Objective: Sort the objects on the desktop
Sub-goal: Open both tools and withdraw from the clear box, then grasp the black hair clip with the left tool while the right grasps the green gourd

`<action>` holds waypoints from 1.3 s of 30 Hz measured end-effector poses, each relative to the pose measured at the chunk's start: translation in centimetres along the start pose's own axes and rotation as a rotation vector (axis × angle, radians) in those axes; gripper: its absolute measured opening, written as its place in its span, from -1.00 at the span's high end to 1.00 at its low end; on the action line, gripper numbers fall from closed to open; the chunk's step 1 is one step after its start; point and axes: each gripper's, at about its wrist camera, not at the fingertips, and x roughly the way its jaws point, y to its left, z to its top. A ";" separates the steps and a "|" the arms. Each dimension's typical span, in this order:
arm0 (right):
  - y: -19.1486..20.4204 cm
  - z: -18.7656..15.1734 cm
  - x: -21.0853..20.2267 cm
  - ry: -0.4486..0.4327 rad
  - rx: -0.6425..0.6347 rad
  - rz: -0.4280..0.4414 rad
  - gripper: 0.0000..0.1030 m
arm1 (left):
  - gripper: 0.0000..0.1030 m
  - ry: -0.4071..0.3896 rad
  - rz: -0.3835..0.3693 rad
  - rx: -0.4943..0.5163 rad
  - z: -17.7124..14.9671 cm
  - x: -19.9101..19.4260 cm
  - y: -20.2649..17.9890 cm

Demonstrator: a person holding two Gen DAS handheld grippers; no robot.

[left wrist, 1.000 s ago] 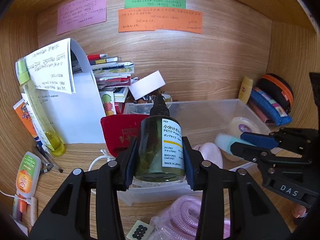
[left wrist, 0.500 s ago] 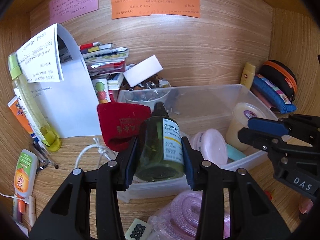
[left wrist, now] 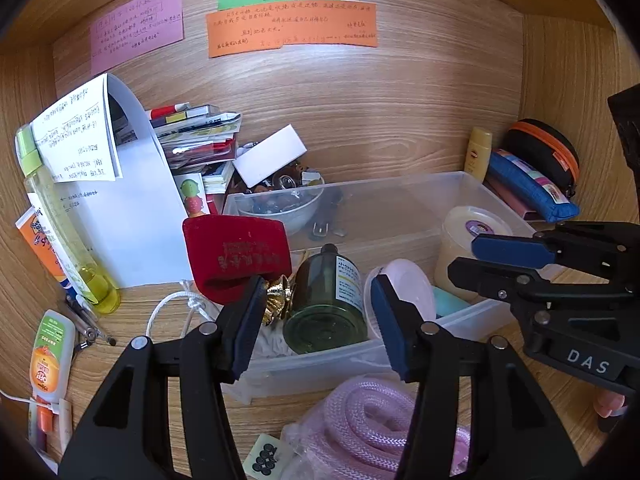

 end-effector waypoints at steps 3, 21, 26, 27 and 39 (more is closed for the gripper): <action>-0.1 0.1 -0.5 -0.022 0.001 -0.023 0.07 | -0.25 -0.011 0.000 0.000 0.1 -0.2 0.1; 1.6 0.6 -4.1 -0.152 -0.070 -0.048 -0.49 | -0.80 -0.053 0.039 -0.017 -0.1 -4.5 2.1; 1.6 -0.2 -5.5 -0.137 -0.036 0.002 -0.50 | -0.97 -0.118 0.024 -0.047 -0.5 -7.6 2.5; 1.5 -0.5 -6.0 -0.132 -0.025 0.010 -0.50 | -0.97 -0.126 0.027 -0.050 -0.6 -8.1 2.5; 1.6 -5.1 -10.4 -0.166 -0.062 -0.030 -0.97 | -0.98 -0.053 -0.034 -0.091 -4.0 -11.6 3.9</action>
